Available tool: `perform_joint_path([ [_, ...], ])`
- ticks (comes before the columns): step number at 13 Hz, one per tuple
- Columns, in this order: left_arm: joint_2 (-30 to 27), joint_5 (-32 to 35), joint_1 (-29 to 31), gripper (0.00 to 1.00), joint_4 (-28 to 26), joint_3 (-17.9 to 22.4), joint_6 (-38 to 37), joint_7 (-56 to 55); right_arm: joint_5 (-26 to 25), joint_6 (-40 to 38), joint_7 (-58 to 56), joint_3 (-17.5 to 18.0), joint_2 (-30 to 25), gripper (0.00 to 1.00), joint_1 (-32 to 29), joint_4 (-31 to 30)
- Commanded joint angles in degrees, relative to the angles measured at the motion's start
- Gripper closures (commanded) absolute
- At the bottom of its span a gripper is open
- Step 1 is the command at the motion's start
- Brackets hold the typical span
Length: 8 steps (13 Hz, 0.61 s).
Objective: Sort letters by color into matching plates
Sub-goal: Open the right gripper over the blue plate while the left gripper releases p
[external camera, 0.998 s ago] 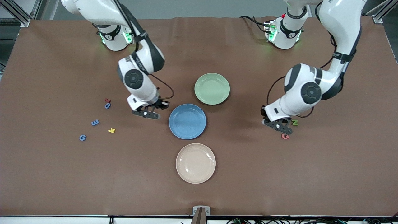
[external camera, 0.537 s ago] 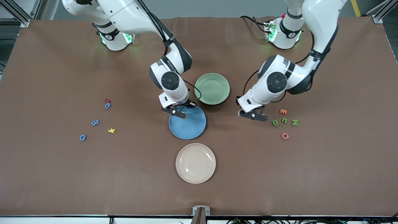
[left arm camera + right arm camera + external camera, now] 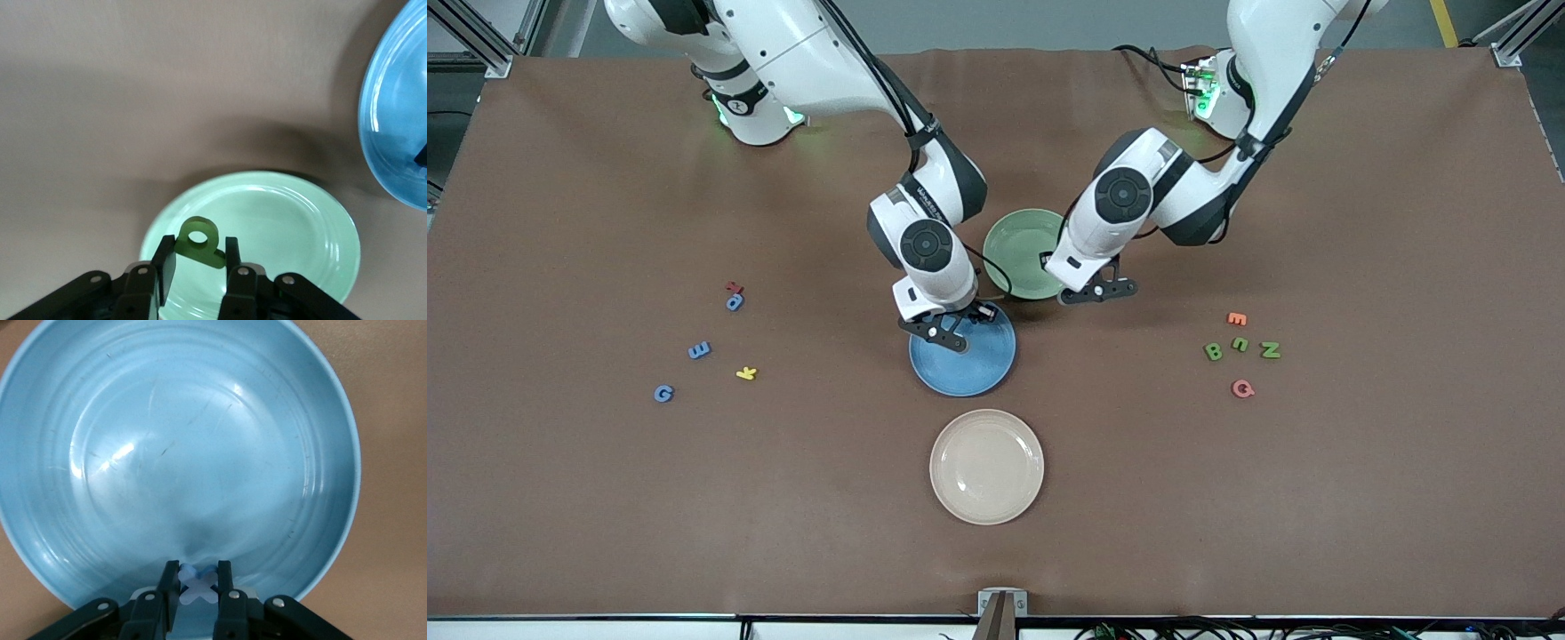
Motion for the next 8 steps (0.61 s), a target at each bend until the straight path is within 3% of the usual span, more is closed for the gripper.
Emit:
perform_joint_path([
  [1,1.0,-1.0,-3.1,1.00,-2.0,-0.5,5.0,-9.6,0.3,-1.5,0.4,0.0,-0.2,0.06,-0.4,1.1],
  [2,1.3,-1.0,-4.1,1.00,-2.6,-0.5,6.5,-12.0,0.0,-3.2,0.2,-0.2,-0.6,0.00,-0.7,1.1],
  [3,1.6,-1.0,-4.9,1.00,-3.2,-0.5,7.8,-13.8,-0.1,-6.7,-0.2,-0.2,-2.0,0.00,-1.6,1.1],
  [8,4.2,-0.7,-5.9,1.00,-3.4,-0.4,8.4,-15.3,-1.0,-29.8,-10.8,-0.2,-19.2,0.00,-12.5,-1.5],
])
